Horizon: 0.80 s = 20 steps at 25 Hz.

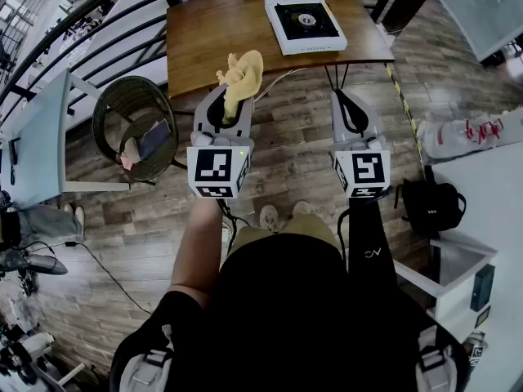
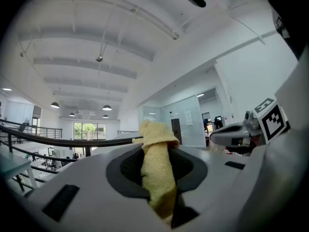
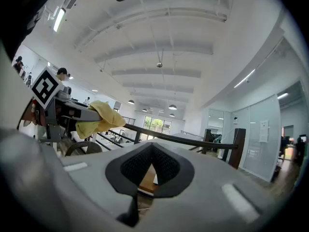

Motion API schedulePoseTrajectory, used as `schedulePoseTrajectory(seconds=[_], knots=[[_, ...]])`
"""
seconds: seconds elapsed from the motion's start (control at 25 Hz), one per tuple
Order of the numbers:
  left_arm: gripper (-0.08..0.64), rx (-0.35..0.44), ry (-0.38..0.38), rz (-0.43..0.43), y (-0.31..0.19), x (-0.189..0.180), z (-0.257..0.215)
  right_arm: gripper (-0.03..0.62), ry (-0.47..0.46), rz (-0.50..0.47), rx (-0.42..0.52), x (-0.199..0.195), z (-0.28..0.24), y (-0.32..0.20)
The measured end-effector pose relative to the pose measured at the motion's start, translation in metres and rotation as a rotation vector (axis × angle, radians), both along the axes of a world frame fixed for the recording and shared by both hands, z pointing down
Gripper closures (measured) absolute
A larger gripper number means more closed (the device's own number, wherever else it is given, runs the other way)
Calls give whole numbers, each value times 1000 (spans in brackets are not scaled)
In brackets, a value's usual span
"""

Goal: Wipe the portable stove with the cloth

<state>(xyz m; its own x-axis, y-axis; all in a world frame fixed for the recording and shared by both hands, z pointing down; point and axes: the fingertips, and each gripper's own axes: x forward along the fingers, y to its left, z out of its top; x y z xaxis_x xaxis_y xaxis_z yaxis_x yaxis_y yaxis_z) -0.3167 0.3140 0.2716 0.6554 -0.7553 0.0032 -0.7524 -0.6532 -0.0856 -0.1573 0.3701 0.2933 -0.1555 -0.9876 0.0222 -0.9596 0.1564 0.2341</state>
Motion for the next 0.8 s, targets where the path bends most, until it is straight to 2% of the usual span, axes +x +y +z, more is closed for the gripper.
schedulePoseTrajectory(seconds=[0.36, 0.6, 0.8], knots=[[471, -4, 6, 7, -6, 3, -2, 589, -7, -4, -11, 2, -4, -7], [471, -12, 8, 51, -10, 15, 0, 589, -14, 2, 12, 3, -2, -5], [471, -28, -3, 54, -32, 31, 11, 589, -30, 17, -10, 20, 11, -25]])
